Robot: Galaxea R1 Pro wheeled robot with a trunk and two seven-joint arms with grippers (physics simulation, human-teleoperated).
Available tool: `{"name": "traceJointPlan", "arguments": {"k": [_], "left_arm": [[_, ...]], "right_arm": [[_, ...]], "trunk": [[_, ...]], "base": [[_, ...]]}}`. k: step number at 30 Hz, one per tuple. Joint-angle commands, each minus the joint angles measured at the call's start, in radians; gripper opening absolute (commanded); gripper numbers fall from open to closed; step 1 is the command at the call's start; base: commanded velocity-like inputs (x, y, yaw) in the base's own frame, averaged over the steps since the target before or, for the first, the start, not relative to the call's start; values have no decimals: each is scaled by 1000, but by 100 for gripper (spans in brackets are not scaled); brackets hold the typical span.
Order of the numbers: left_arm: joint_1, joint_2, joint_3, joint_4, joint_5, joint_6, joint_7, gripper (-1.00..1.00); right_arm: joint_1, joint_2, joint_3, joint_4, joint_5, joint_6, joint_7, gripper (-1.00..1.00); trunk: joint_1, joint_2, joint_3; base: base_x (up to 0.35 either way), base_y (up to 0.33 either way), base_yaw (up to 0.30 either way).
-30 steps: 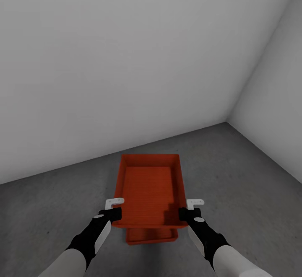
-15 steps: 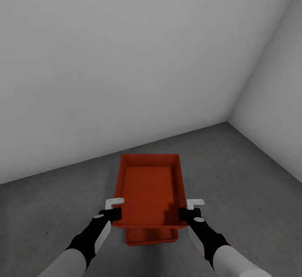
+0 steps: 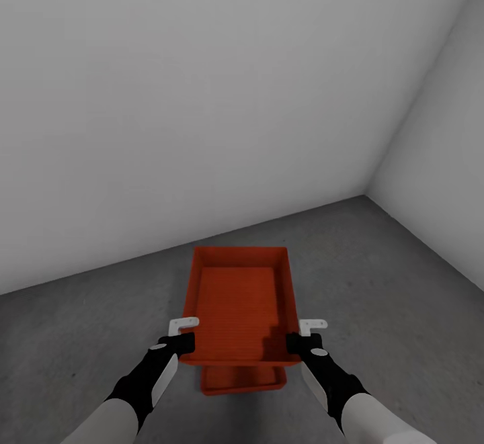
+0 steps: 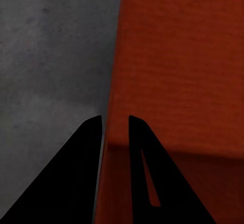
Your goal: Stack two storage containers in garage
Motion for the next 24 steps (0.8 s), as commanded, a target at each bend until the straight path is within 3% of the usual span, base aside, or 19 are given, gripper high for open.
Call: {"name": "traceJointPlan", "arguments": {"k": [1,24], "left_arm": [[0,28,32,-5,-14,7,29,-100],[0,28,32,-5,-13,7,29,-100]], "right_arm": [[-1,-2,-12,0,-7,4,-14,-100],[0,-2,-12,0,-5,5,-14,-100]], "trunk": [[4,-8,-4],[92,-169,-76]], "base": [[0,0,0],[0,0,0]]}}
